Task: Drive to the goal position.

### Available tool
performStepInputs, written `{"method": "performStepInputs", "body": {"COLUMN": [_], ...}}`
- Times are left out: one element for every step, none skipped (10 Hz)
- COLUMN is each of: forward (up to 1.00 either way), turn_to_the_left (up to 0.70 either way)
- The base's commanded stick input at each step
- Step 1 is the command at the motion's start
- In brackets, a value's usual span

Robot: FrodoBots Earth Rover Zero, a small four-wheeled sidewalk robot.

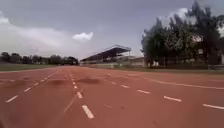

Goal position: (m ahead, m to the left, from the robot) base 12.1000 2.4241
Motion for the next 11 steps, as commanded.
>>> {"method": "performStepInputs", "body": {"forward": [0.45, 0.45, 0.45, 0.45, 0.45, 0.45, 0.45, 0.45, 0.45, 0.45, 0.45], "turn_to_the_left": [0.00, 0.00, 0.00, 0.00, 0.00, 0.00, 0.00, 0.00, 0.00, 0.00, 0.00]}}
